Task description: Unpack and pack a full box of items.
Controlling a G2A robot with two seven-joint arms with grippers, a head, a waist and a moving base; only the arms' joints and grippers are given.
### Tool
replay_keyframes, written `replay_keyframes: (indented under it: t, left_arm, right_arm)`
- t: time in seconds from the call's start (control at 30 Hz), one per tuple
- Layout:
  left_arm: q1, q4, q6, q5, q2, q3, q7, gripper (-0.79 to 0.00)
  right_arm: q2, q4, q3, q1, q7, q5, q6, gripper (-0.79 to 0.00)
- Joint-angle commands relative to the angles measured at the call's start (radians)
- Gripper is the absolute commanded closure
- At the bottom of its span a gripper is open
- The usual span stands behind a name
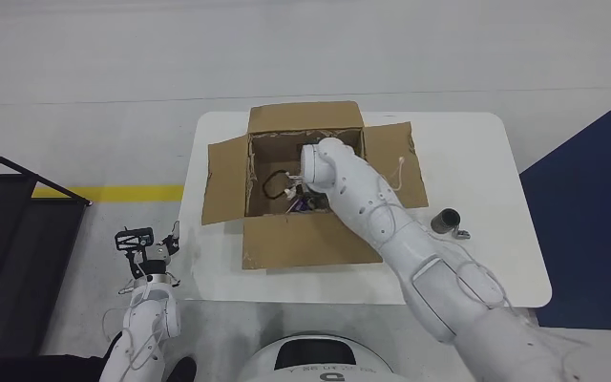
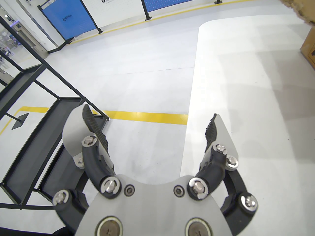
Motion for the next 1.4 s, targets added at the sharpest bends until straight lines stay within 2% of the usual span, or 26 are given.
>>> replay_keyframes:
  t: [0.0, 0.17, 0.5, 0.63, 0.83, 0.97, 1.1, 1.27, 1.37]
  left_arm:
    - [0.0, 0.0, 0.0, 0.0, 0.0, 0.0, 0.0, -0.785]
    - [0.0, 0.0, 0.0, 0.0, 0.0, 0.0, 0.0, -0.785]
    - [0.0, 0.0, 0.0, 0.0, 0.0, 0.0, 0.0, -0.785]
    - [0.0, 0.0, 0.0, 0.0, 0.0, 0.0, 0.0, -0.785]
    - [0.0, 0.0, 0.0, 0.0, 0.0, 0.0, 0.0, -0.785]
    - [0.0, 0.0, 0.0, 0.0, 0.0, 0.0, 0.0, -0.785]
    - [0.0, 0.0, 0.0, 0.0, 0.0, 0.0, 0.0, -0.785]
    - [0.0, 0.0, 0.0, 0.0, 0.0, 0.0, 0.0, -0.785]
    - [0.0, 0.0, 0.0, 0.0, 0.0, 0.0, 0.0, -0.785]
  right_arm:
    - [0.008, -0.037, 0.02, -0.008, -0.002, -0.011, 0.002, 0.0]
    - [0.043, -0.204, 0.1, -0.069, -0.009, -0.07, 0.009, 0.0]
    - [0.111, -0.658, 0.237, -0.3, -0.025, -0.323, 0.016, 0.0]
    - [0.124, -0.785, 0.256, -0.387, -0.112, -0.417, 0.001, 0.0]
    - [0.135, -0.957, 0.291, -0.528, -0.346, -0.466, 0.005, 0.0]
    - [0.139, -1.022, 0.318, -0.601, -0.439, -0.455, -0.013, 0.0]
    - [0.14, -1.039, 0.34, -0.629, -0.474, -0.445, -0.023, 0.0]
    - [0.141, -1.048, 0.358, -0.648, -0.478, -0.413, -0.054, 0.0]
    - [0.137, -0.966, 0.33, -0.61, -0.439, -0.422, -0.076, 0.0]
